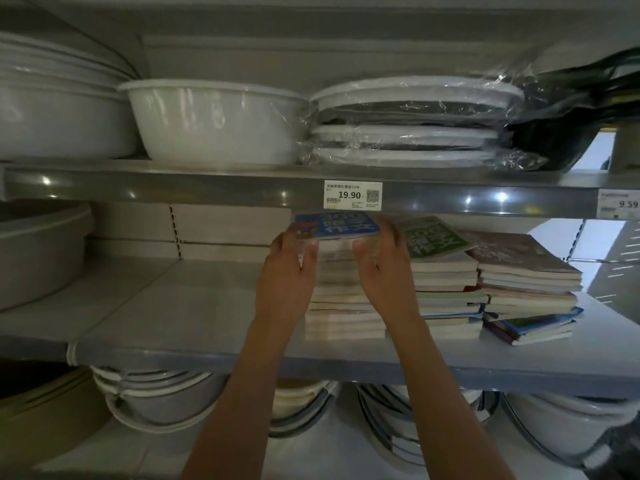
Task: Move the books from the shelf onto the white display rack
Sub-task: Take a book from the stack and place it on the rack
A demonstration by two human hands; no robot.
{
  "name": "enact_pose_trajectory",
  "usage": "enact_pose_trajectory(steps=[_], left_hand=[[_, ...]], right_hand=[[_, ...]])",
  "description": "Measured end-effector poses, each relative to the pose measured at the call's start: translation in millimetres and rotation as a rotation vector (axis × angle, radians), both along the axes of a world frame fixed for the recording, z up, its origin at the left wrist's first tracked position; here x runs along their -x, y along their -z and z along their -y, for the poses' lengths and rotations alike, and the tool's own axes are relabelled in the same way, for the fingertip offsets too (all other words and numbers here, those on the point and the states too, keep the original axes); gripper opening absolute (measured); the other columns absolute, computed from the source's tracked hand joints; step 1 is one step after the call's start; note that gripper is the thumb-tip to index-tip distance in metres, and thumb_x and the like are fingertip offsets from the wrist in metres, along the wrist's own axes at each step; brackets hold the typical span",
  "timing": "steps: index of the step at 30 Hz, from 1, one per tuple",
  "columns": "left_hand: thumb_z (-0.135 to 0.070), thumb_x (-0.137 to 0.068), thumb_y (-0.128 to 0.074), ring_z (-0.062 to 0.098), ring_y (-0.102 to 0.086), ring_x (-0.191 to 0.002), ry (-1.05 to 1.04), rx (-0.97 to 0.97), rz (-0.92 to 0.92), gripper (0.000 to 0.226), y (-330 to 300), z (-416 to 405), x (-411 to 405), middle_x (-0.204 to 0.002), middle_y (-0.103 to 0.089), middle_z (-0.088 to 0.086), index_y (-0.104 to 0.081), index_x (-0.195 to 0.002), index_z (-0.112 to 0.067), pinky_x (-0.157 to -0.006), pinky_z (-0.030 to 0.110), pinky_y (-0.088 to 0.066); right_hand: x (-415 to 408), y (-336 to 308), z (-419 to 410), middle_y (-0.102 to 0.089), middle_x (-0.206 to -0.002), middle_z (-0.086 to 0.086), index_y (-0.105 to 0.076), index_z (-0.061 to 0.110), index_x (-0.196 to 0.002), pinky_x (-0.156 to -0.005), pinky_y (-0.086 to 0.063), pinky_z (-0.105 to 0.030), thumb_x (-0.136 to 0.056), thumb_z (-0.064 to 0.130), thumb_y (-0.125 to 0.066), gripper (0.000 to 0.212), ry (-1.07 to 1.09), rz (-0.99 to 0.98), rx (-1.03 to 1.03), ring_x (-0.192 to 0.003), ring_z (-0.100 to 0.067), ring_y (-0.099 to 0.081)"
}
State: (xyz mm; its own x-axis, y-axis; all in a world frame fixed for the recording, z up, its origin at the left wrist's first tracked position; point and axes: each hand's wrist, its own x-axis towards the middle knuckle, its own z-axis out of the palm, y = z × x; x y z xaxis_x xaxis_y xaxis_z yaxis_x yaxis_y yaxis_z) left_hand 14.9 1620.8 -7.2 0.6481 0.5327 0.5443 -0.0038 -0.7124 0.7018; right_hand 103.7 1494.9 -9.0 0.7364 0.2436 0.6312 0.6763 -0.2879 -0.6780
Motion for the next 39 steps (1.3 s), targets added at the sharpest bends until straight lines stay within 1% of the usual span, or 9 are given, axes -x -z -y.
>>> enact_pose_trajectory(steps=[4, 7, 18, 20, 24, 29, 33, 35, 39], left_hand=[[-0.044, -0.105, -0.039, 0.01, -0.06, -0.099, 0.064, 0.105, 0.086, 0.037, -1, -10, -20, -0.125, -0.063, 0.002, -0.054, -0.135, -0.028, -0.078, 0.025, -0.045], [-0.044, -0.103, -0.045, 0.009, -0.065, -0.091, 0.068, 0.243, 0.148, 0.033, 0, -11, -28, -0.111, -0.067, -0.006, -0.057, -0.131, -0.029, -0.071, 0.017, -0.048], [-0.035, -0.101, -0.055, 0.004, -0.064, -0.095, 0.091, 0.347, 0.172, 0.035, 2, -7, -19, -0.11, -0.064, -0.012, -0.055, -0.135, -0.027, -0.063, 0.0, -0.043], [-0.039, -0.1, -0.055, 0.004, -0.065, -0.094, 0.104, 0.339, 0.166, 0.036, 5, -6, -11, -0.107, -0.064, -0.015, -0.054, -0.134, -0.029, -0.063, 0.003, -0.046], [-0.042, -0.098, -0.056, 0.004, -0.065, -0.091, 0.119, 0.351, 0.157, 0.036, 5, -6, 5, -0.108, -0.066, -0.013, -0.056, -0.132, -0.03, -0.063, 0.008, -0.049], [-0.039, -0.096, -0.061, 0.007, -0.067, -0.097, 0.171, 0.417, 0.185, 0.03, 4, -4, 18, -0.11, -0.066, -0.014, -0.054, -0.125, -0.037, -0.077, 0.019, -0.056], [-0.037, -0.092, -0.069, 0.013, -0.066, -0.109, 0.193, 0.5, 0.219, 0.046, 2, -9, 15, -0.123, -0.065, -0.005, -0.052, -0.133, -0.025, -0.091, 0.039, -0.057], [-0.04, -0.086, -0.074, 0.017, -0.064, -0.113, 0.196, 0.604, 0.192, 0.058, -2, -11, 12, -0.129, -0.063, -0.001, -0.051, -0.136, -0.021, -0.095, 0.047, -0.055], [-0.028, -0.09, -0.072, 0.009, -0.069, -0.093, 0.234, 0.729, 0.124, 0.012, -8, -14, 10, -0.102, -0.073, -0.005, -0.066, -0.1, -0.027, -0.09, 0.038, -0.057]], right_hand=[[-10, 1, -12, -0.053, -0.13, -0.01, -0.046, 0.02, -0.143, -0.095, -0.044, -0.036, -0.096, 0.038, -0.061, 0.053, 0.077, -0.027, -0.017, -0.116, -0.021, -0.05], [-10, 3, -17, -0.056, -0.13, -0.005, -0.053, 0.02, -0.134, -0.088, -0.036, -0.025, -0.091, 0.044, -0.066, 0.051, 0.098, -0.031, -0.003, -0.108, -0.008, -0.043], [5, 5, -16, -0.054, -0.134, -0.005, -0.053, 0.022, -0.134, -0.095, -0.045, -0.031, -0.085, 0.047, -0.072, 0.058, 0.187, -0.083, 0.005, -0.121, -0.022, -0.05], [16, 7, -15, -0.052, -0.133, -0.005, -0.053, 0.023, -0.134, -0.097, -0.048, -0.039, -0.084, 0.048, -0.071, 0.059, 0.183, -0.082, -0.052, -0.12, -0.022, -0.051], [31, 8, -10, -0.056, -0.129, -0.003, -0.059, 0.021, -0.128, -0.092, -0.052, -0.035, -0.086, 0.046, -0.069, 0.049, 0.164, -0.065, -0.148, -0.113, -0.015, -0.053], [38, 6, -5, -0.054, -0.129, -0.004, -0.061, 0.026, -0.125, -0.079, -0.044, -0.013, -0.089, 0.045, -0.067, 0.042, 0.179, -0.15, -0.204, -0.116, -0.016, -0.052], [30, -4, -6, -0.05, -0.127, 0.002, -0.046, 0.023, -0.143, -0.09, -0.046, -0.031, -0.085, 0.041, -0.072, 0.066, 0.143, -0.281, -0.208, -0.116, -0.014, -0.051], [27, -9, -7, -0.062, -0.12, 0.004, -0.054, 0.022, -0.135, -0.09, -0.051, -0.034, -0.081, 0.037, -0.074, 0.06, 0.05, -0.423, -0.305, -0.109, -0.013, -0.06], [27, -14, -4, -0.067, -0.101, 0.01, -0.061, 0.02, -0.121, -0.084, -0.051, -0.031, -0.086, 0.028, -0.073, 0.038, 0.015, -0.464, -0.29, -0.096, -0.007, -0.063]])
